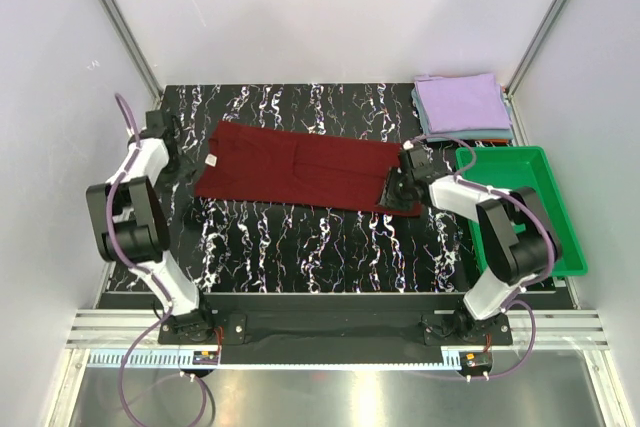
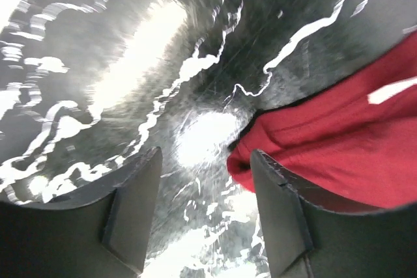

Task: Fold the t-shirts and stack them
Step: Fold the tshirt

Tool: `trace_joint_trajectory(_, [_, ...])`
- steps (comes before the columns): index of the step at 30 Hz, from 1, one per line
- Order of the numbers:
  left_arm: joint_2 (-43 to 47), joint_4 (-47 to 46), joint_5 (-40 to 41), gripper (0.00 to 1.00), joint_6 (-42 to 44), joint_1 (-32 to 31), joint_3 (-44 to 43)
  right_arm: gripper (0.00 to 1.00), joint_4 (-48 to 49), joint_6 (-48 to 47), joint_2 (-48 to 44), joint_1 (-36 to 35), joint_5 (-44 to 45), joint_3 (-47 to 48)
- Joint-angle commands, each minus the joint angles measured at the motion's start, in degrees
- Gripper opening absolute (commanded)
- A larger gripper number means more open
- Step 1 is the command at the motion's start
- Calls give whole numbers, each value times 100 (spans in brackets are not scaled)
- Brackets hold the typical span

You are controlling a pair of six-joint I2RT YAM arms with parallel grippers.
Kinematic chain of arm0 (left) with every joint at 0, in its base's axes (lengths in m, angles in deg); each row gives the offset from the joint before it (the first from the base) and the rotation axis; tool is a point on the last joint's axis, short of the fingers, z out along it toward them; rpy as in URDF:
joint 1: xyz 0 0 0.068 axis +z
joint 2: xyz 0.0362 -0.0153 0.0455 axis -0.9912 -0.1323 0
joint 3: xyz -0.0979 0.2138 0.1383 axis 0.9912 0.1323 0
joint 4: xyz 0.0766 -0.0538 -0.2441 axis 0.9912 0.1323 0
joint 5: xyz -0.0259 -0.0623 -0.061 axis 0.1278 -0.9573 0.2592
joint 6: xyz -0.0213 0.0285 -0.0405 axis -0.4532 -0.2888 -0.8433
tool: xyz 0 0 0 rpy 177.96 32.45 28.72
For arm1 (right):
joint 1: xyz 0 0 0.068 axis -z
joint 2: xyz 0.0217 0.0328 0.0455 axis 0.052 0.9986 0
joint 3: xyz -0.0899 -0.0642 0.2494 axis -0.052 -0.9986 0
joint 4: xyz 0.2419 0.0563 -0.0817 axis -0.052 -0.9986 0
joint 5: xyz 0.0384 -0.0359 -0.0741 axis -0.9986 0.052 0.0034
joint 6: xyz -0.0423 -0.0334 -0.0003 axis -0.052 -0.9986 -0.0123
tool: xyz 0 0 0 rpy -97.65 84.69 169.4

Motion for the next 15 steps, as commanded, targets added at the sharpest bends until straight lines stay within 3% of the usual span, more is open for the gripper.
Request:
trace_joint_trajectory(1, [803, -171, 221, 64, -47, -1, 120, 39, -171, 354, -600, -41, 55, -332])
trace_joint_trajectory(6, [1462, -1433, -1568, 64, -240, -1, 1524, 43, -285, 557, -1057, -50, 37, -587])
trace_joint_trajectory(9, [1499, -1875, -1871, 64, -504, 7, 1973, 44, -451, 443, -1268, -50, 63, -500])
trace_joint_trajectory(15, [1024, -2175, -1890, 62, -601, -1, 2072, 46, -760, 319, -1917, -58, 90, -341])
